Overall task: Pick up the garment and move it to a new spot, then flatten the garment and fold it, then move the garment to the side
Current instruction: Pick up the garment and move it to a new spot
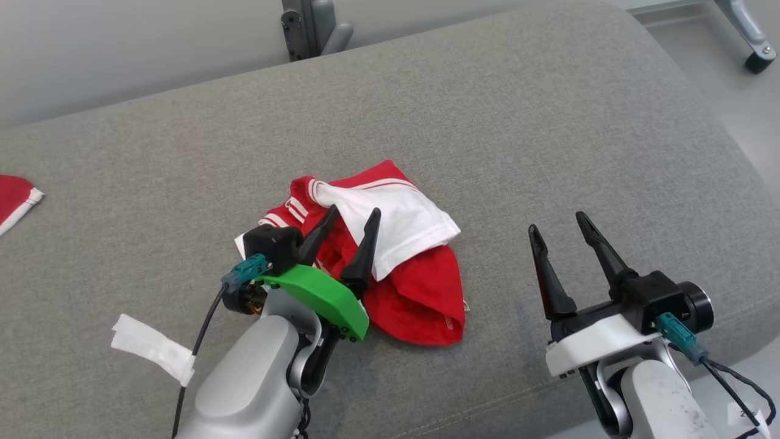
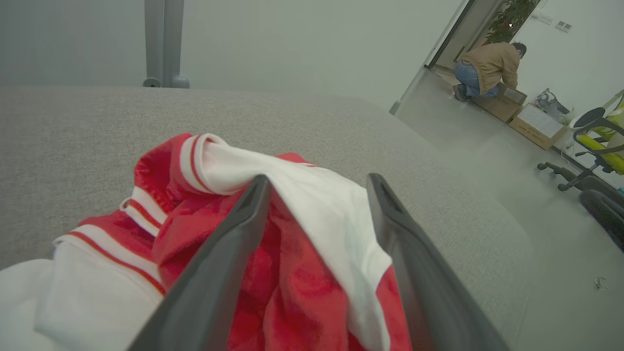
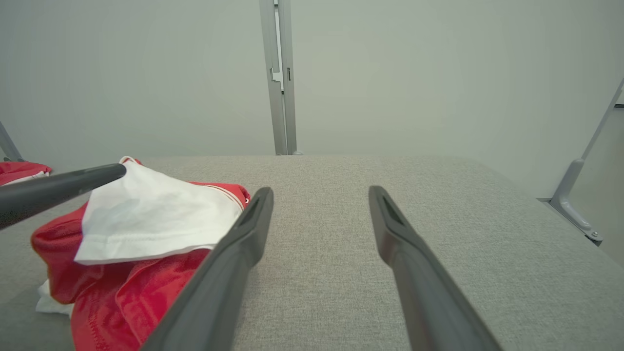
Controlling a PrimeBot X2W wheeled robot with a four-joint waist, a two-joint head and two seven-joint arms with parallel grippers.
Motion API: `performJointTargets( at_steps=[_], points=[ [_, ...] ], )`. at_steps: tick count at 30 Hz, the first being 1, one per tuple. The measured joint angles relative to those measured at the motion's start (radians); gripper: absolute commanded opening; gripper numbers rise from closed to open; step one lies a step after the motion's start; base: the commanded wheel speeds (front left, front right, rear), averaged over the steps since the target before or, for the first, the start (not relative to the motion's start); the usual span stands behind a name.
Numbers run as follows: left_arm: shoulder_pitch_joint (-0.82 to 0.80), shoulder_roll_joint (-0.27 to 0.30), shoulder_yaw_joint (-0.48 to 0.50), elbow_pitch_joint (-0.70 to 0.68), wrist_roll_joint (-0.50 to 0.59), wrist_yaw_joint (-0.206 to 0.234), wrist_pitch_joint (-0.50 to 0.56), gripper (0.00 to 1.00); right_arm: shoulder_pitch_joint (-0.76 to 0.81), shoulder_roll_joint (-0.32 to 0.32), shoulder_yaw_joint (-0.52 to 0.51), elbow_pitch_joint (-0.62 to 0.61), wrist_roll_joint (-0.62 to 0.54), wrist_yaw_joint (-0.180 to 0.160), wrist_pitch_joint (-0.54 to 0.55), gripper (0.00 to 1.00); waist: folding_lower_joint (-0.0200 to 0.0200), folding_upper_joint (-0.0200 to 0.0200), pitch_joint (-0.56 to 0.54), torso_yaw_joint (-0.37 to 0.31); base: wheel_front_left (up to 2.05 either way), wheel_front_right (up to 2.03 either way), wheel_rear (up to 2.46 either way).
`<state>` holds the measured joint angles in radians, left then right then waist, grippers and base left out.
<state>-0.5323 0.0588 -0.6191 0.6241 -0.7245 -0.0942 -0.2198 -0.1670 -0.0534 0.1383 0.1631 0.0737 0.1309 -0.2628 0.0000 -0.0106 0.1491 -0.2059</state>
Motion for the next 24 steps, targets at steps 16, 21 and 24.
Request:
performJointTargets(
  at_steps=[16,21,24],
  points=[
    [0.306,0.226,0.187,-0.351,0.127,0.163,-0.043,1.00,0.065,-0.054,-0.037,-0.080,-0.021,0.000,0.000,1.00,0.0000,0.0000,-0.109,0.110,0.00,0.00,0.00],
    [0.421,0.253,0.267,-0.405,0.171,0.165,-0.043,1.00,0.078,-0.071,-0.061,-0.081,-0.027,0.000,0.000,1.00,0.0000,0.0000,-0.126,0.156,0.00,0.00,0.00],
    [0.485,0.254,0.323,-0.435,0.198,0.162,-0.043,1.00,0.084,-0.076,-0.079,-0.072,-0.032,0.000,0.000,1.00,0.0000,0.0000,-0.132,0.181,0.00,0.00,0.00]
  ],
)
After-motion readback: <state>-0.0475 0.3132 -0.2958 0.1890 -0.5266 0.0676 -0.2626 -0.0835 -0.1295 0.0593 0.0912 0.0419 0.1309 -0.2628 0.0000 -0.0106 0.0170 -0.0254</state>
